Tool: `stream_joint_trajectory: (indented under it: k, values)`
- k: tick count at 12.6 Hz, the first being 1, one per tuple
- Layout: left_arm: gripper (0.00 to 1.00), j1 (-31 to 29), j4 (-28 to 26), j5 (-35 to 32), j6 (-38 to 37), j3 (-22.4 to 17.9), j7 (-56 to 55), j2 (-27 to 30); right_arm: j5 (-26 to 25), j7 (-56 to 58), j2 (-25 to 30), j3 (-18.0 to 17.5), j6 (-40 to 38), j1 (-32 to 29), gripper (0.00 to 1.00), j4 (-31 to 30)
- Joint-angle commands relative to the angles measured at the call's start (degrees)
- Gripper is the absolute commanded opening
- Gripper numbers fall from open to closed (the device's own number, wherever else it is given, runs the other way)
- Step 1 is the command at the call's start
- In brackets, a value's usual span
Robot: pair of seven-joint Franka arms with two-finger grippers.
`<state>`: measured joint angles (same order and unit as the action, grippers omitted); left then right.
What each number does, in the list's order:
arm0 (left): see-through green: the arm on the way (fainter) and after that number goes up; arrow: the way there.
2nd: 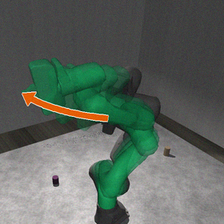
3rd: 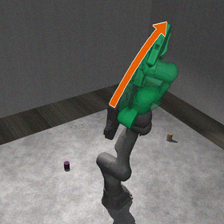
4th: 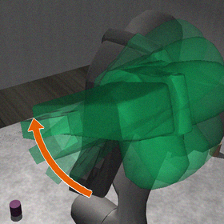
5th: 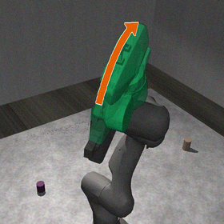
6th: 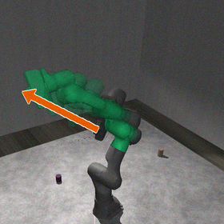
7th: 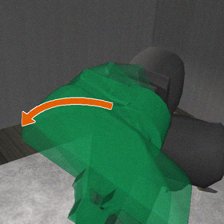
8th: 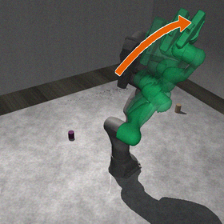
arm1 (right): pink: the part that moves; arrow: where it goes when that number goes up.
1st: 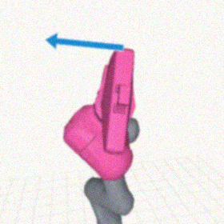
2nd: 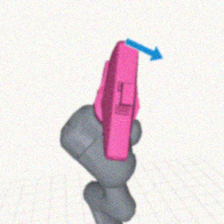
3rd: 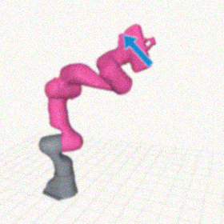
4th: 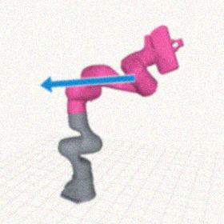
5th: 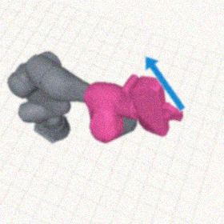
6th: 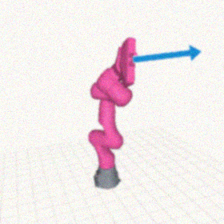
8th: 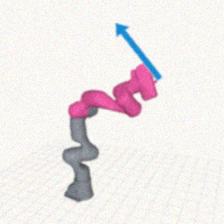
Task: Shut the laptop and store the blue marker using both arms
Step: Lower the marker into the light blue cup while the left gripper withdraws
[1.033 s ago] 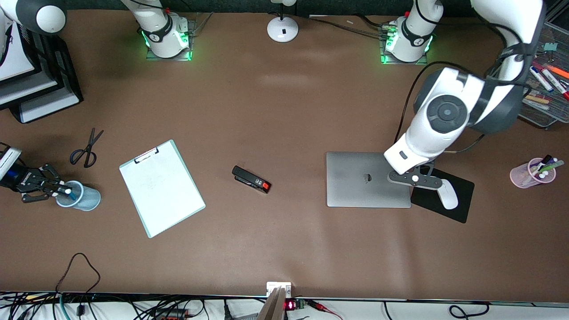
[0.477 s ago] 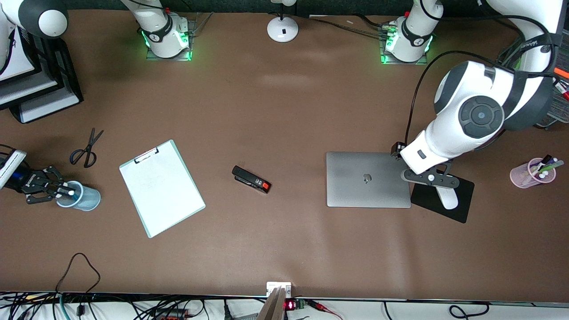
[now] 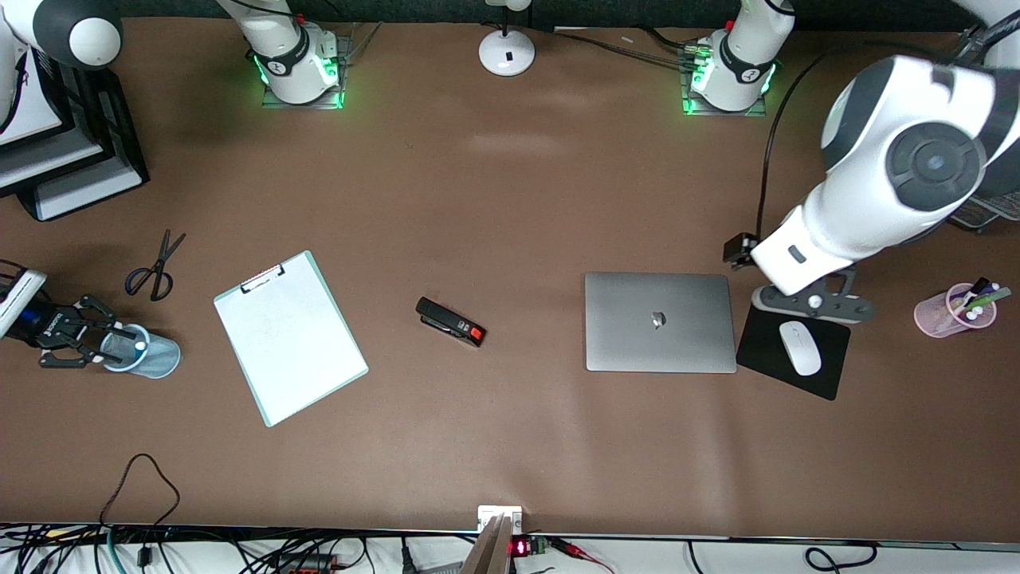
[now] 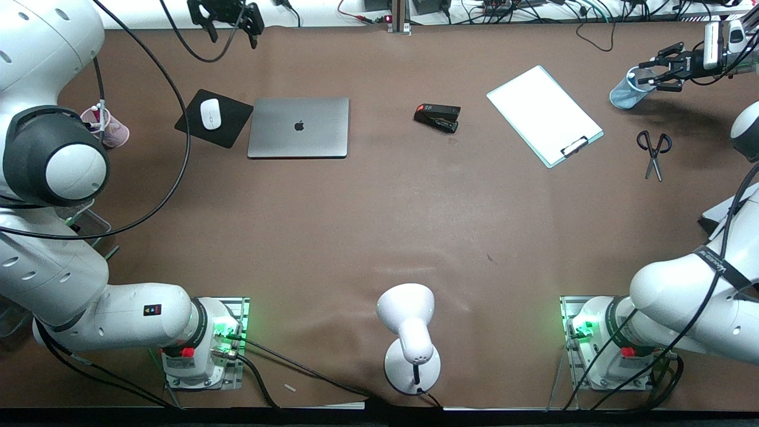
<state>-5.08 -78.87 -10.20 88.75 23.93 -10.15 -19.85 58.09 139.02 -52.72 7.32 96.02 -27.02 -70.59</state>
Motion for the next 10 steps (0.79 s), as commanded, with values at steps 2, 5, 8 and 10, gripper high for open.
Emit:
stream_joint_trajectory:
  k: [2, 5, 8, 10]
  values:
    - [1.0, -0.46, 0.67, 1.85, -1.83, -2.47, 8.7, 3.04, -0.25, -2.26, 1.83, -0.12, -1.19, -0.32, 1.0, 2.12]
    - [1.0, 5.86, -7.84, 12.61, -0.42, -17.13, 12.51, 9.81, -5.52, -9.53, 5.16, -0.29, -2.23, -0.14, 1.0, 2.21]
    - [1.0, 7.79, -20.58, 13.54, 10.62, -22.77, 14.71, 18.42, -8.24, -16.13, 7.8, -0.29, -5.05, 0.03, 1.0, 2.21]
    - [1.0, 8.15, -26.4, 13.54, 13.03, -25.07, 15.33, 22.99, -11.4, -22.01, 10.96, -0.47, -5.76, 0.3, 1.0, 2.21]
